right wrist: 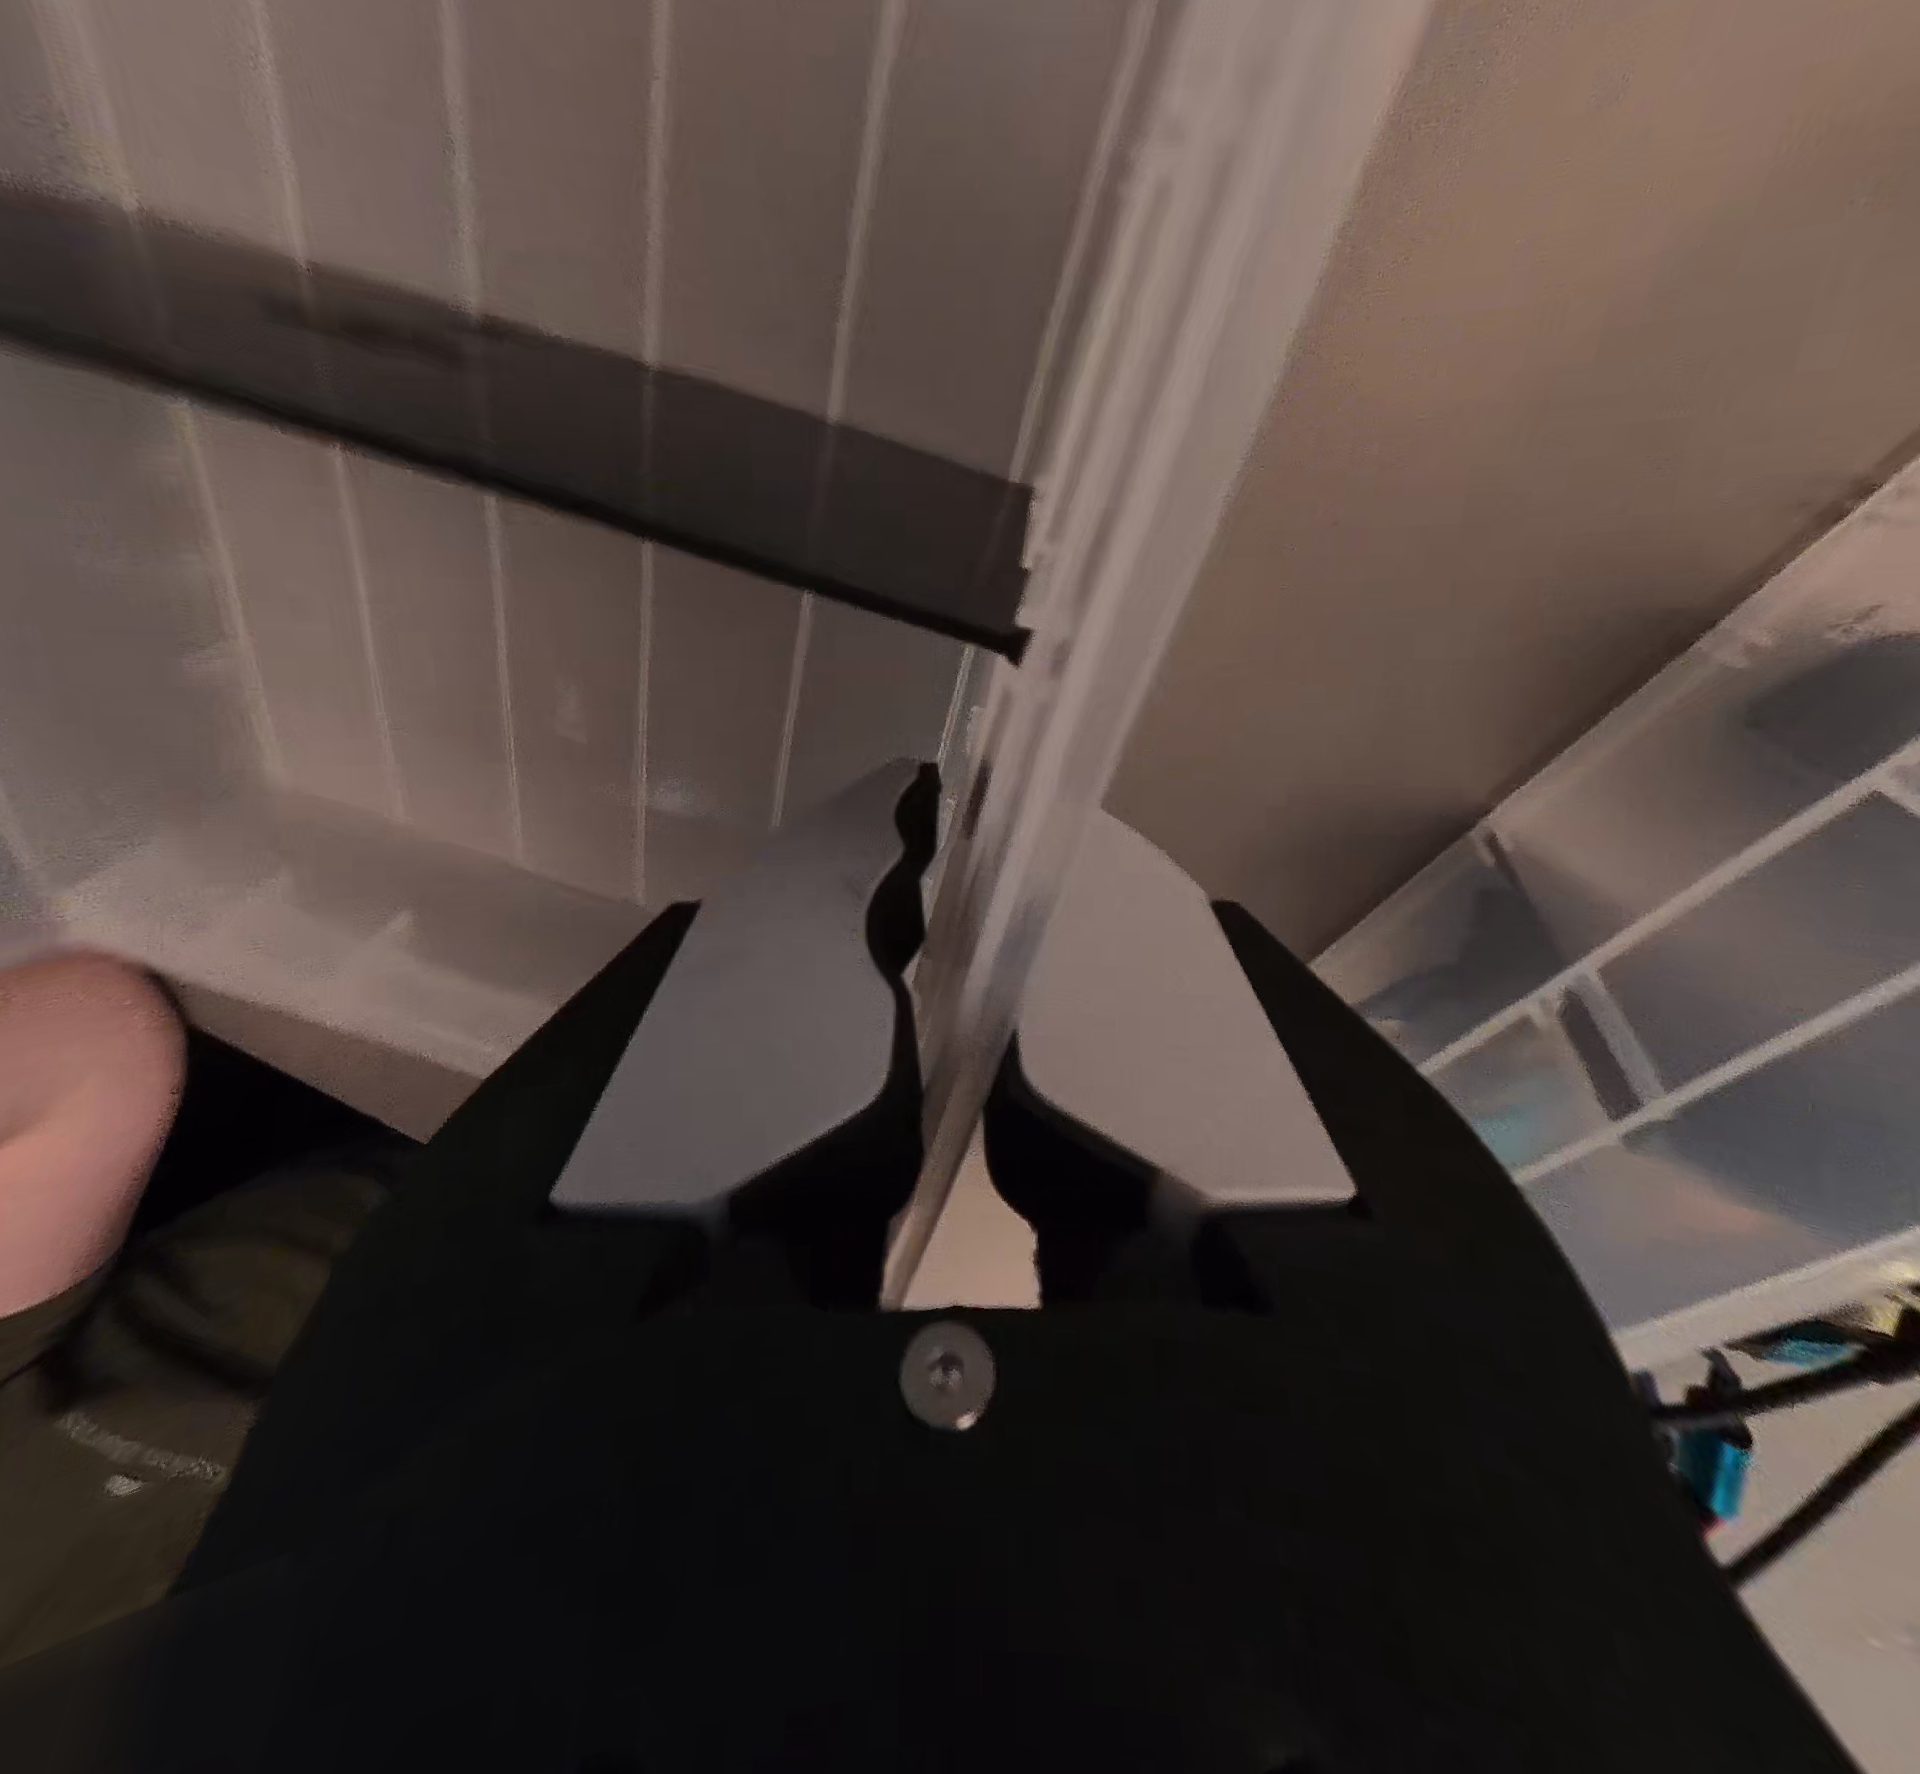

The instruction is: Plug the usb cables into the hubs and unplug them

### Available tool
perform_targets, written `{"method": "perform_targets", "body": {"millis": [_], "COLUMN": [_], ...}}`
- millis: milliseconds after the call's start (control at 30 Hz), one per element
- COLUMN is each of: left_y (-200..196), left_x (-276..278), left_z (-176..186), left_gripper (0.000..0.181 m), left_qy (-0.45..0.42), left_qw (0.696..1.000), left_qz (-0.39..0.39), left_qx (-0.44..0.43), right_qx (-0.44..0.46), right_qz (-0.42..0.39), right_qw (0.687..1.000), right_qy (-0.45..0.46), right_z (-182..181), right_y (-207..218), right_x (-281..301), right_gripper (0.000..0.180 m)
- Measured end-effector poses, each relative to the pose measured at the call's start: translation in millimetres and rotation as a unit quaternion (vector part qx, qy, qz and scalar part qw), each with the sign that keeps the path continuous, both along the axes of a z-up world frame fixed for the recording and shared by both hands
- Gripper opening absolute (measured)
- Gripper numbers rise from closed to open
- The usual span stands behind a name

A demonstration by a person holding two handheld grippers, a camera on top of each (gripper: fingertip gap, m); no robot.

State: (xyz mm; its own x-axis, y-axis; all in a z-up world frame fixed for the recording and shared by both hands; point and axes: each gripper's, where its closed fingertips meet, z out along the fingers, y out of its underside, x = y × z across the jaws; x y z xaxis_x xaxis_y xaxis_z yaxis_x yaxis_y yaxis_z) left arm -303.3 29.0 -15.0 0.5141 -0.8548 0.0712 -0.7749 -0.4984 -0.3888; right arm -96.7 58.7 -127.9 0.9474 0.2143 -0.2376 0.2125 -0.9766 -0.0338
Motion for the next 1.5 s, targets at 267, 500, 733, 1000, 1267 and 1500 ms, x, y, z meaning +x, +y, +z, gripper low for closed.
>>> {"method": "perform_targets", "body": {"millis": [267, 500, 733, 1000, 1267, 1500], "left_y": [65, 68, 27, -22, -51, 15], "left_x": [-17, -48, 122, 289, 296, 258], "left_z": [110, 169, 128, -47, -97, -85], "left_gripper": [0.027, 0.054, 0.095, 0.123, 0.112, 0.029], "left_qy": [-0.265, -0.446, -0.472, -0.305, -0.162, -0.137], "left_qw": [0.932, 0.835, 0.881, 0.938, 0.968, 0.988], "left_qz": [0.182, 0.239, 0.011, -0.016, -0.079, -0.051], "left_qx": [0.167, 0.214, 0.0, -0.161, -0.175, -0.044], "right_qx": [-0.041, 0.004, 0.119, 0.131, 0.015, -0.012], "right_qz": [0.062, 0.023, -0.238, -0.466, -0.449, -0.388], "right_qw": [0.996, 0.998, 0.964, 0.869, 0.884, 0.915], "right_qy": [0.04, 0.052, 0.007, -0.1, -0.127, -0.11], "right_z": [37, 144, 214, 170, 70, 35], "right_y": [-20, -24, -65, -199, -279, -272], "right_x": [-11, 74, 314, 496, 522, 502], "right_gripper": [0.005, 0.004, 0.004, 0.005, 0.004, 0.005]}}
